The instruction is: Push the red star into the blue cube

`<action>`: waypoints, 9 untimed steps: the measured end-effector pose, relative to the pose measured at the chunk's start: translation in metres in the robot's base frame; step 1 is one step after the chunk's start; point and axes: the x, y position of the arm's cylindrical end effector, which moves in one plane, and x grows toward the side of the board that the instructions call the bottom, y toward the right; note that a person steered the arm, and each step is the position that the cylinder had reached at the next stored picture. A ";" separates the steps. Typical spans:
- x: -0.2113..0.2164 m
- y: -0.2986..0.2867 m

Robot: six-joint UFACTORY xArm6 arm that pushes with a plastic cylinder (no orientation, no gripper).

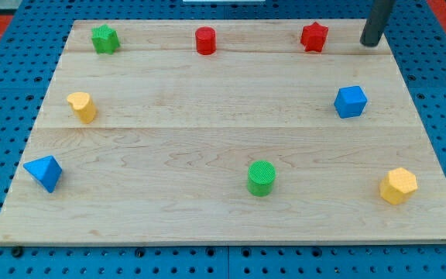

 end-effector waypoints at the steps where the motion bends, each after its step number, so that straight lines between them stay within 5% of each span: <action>1: -0.036 -0.049; 2: -0.041 -0.099; 5: 0.059 -0.076; 7: 0.056 -0.060; 9: 0.087 -0.114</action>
